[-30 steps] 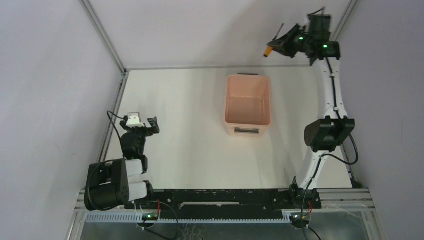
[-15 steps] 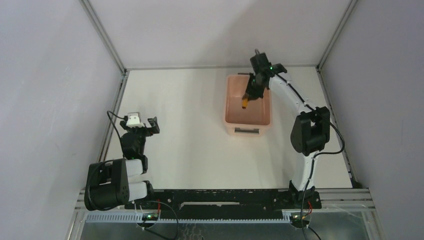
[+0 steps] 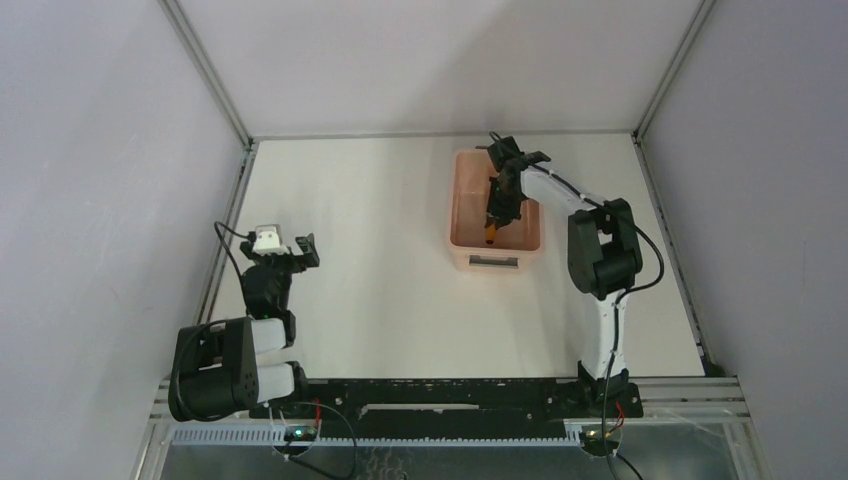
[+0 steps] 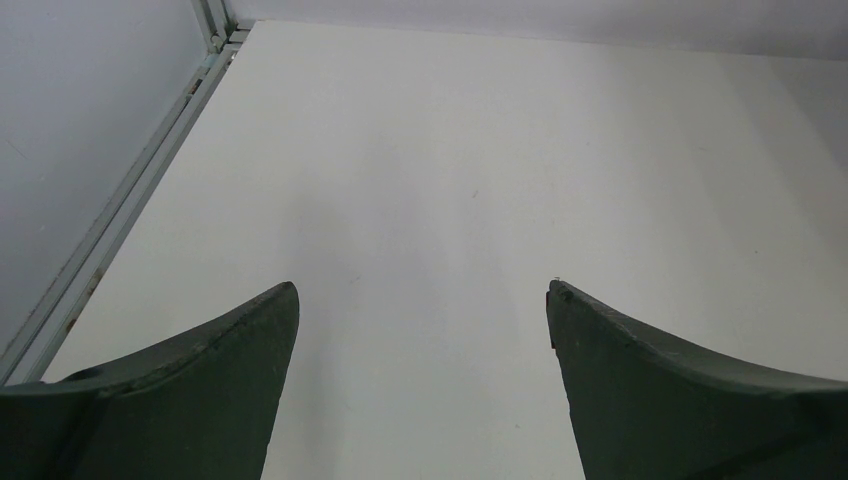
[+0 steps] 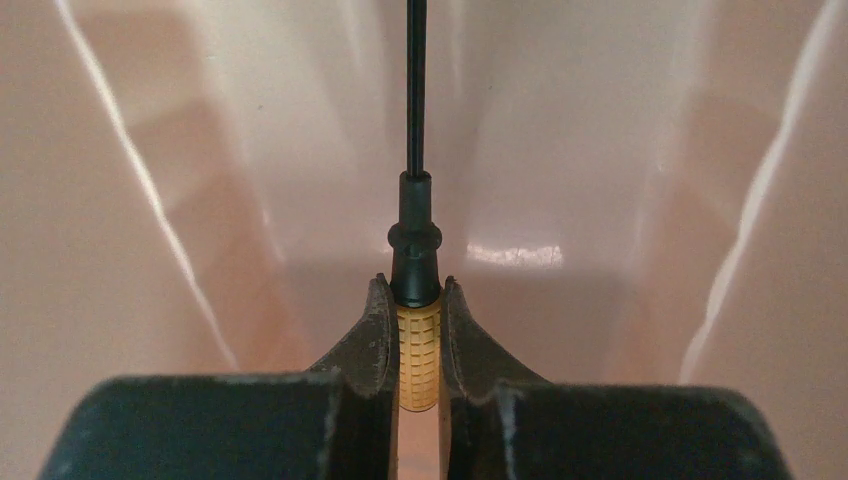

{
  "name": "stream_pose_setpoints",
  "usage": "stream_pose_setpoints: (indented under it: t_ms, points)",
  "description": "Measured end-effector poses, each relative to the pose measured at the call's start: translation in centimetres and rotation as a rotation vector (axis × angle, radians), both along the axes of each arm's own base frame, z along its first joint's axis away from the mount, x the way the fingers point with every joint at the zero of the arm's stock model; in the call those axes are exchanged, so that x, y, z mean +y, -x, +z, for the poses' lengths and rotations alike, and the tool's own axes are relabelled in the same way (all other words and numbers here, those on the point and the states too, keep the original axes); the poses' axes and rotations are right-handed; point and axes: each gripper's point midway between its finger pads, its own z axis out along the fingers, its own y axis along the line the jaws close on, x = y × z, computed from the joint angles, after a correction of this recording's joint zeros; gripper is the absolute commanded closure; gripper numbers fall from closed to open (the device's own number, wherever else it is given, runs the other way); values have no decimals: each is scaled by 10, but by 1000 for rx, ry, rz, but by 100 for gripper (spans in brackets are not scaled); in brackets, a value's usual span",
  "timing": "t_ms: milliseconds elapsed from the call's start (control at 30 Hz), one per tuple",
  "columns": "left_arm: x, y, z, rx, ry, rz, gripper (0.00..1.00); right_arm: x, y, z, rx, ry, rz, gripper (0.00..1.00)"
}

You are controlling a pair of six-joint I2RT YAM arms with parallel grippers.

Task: Put the screwdriver in the bin
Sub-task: Place the screwdriver in the bin.

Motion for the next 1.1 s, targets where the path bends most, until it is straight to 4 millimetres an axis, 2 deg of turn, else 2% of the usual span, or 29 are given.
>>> stream_pose_setpoints:
  t_ms: [167, 367, 533, 633, 667, 733, 800, 900, 967, 1100]
  points:
    - [0, 0, 0, 0, 0, 0, 2, -1, -2, -26, 24, 35, 20, 98]
    - [0, 0, 0, 0, 0, 0, 2, 1, -1, -36, 30, 58, 46, 59]
    - [1, 0, 0, 0, 0, 3, 2, 1, -3, -35, 20, 60, 64, 41]
    - [1, 0, 0, 0, 0, 4, 2, 4, -10, -22, -1, 57, 71, 27]
    - [1, 0, 0, 0, 0, 4, 2, 5, -15, -15, -19, 52, 76, 18]
    - [1, 0, 0, 0, 0, 3, 2, 9, -26, 5, -69, 40, 80, 6]
    - [1, 0, 0, 0, 0, 3, 2, 13, -40, 34, -138, 24, 91, 4]
    - [1, 0, 0, 0, 0, 3, 2, 17, -60, 95, -284, -13, 98, 1]
    - [1, 0, 0, 0, 0, 4, 2, 15, -71, 147, -404, -44, 93, 0]
    - [1, 0, 0, 0, 0, 4, 2, 0, -79, 233, -604, -91, 76, 0]
